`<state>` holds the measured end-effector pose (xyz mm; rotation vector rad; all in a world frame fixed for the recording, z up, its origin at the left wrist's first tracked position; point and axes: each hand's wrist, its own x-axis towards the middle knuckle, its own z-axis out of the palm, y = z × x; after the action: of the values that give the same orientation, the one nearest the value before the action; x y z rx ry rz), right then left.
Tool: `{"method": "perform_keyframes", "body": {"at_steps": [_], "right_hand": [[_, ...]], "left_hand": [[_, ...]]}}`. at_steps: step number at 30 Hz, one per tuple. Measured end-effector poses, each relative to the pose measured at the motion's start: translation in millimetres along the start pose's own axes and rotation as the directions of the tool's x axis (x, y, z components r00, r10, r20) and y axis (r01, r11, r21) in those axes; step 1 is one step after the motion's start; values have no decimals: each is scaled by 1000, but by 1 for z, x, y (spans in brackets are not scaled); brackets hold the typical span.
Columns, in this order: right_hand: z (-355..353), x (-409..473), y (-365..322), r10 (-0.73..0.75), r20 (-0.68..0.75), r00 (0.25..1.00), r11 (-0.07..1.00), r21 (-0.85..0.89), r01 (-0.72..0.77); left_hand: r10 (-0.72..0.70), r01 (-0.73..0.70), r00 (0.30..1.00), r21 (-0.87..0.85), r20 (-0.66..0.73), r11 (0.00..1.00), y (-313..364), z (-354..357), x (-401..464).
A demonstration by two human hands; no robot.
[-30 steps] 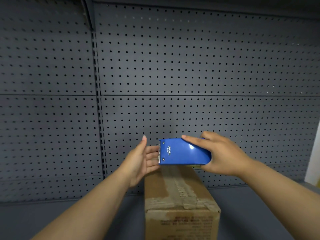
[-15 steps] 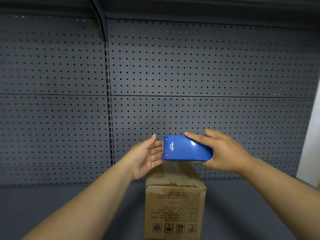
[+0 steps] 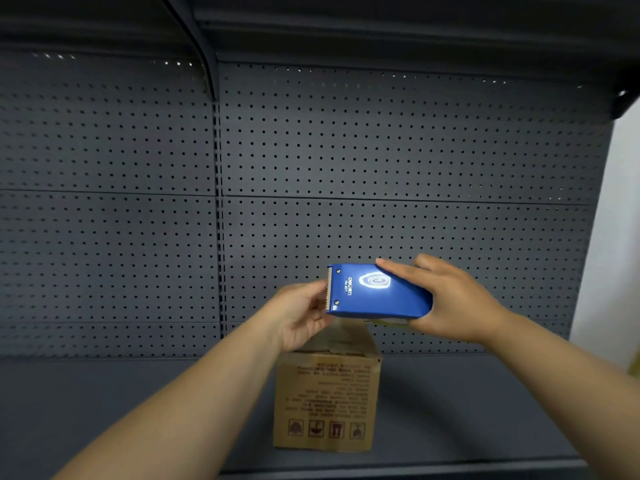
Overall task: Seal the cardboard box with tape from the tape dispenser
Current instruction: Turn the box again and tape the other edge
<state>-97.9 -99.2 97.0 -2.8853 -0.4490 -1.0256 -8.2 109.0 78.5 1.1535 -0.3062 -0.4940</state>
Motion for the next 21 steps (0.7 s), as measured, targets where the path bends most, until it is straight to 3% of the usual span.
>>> {"method": "perform_keyframes", "body": {"at_steps": [5, 11, 17, 21], "right_hand": [[-10, -8, 3, -18, 17, 1000, 1000, 9, 18], [-9, -14, 2, -5, 112, 994, 1000, -4, 5], [-6, -16, -1, -5, 177, 984, 1000, 24, 1], [-13, -27, 8, 39, 195, 980, 999, -5, -39]], "left_hand": [[62, -51, 993, 110, -99, 993, -3, 6, -3], [200, -132, 971, 400, -134, 907, -6, 2, -11], [176, -104, 976, 434, -128, 895, -5, -7, -17], [175, -64, 965, 470, -196, 880, 5, -37, -27]]}}
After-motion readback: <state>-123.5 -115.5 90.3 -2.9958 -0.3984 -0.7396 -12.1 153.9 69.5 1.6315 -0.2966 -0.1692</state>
